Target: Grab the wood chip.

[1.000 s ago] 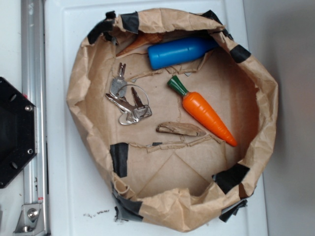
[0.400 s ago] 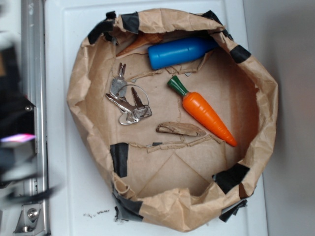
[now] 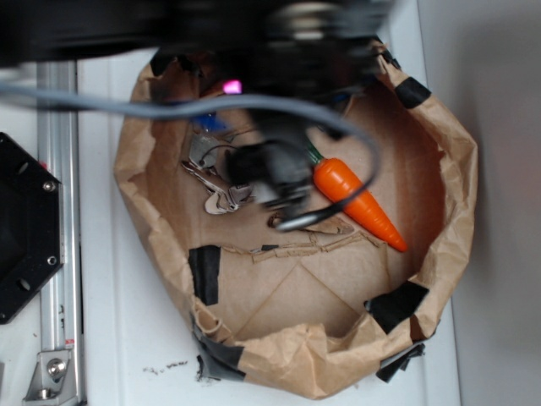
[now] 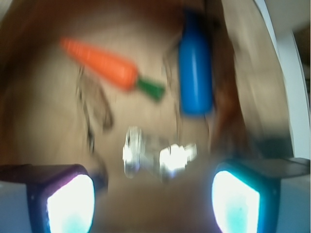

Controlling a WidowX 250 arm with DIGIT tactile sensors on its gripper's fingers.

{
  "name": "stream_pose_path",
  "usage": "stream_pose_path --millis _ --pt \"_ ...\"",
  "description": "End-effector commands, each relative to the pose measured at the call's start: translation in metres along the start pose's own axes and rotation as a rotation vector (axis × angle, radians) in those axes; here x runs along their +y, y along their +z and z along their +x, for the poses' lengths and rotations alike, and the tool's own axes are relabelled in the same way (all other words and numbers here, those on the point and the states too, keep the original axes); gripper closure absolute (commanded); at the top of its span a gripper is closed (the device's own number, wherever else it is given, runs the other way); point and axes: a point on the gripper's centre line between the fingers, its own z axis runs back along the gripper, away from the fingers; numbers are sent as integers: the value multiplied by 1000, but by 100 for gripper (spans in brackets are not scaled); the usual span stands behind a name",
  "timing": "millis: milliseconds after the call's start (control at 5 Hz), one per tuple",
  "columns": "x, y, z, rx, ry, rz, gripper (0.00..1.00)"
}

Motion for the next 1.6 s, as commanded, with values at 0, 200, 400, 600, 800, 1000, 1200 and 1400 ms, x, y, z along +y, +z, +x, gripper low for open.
stream_pose_path --millis 0,200,400,600,800,1000,1200,1400 --pt "-18 -31 19 -30 -248 -66 0" --pt "-26 -40 -6 -17 -315 -90 0" --pt "-36 -46 -17 -19 -318 -76 0" --pt "-44 -57 -15 -44 -292 -79 0" --pt "-63 -73 -7 -61 -368 -45 0" --pt "-71 -99 2 -41 -397 -18 0" --pt "-77 -120 2 1 -418 -10 0" --pt "-73 -124 2 -2 -392 -10 100"
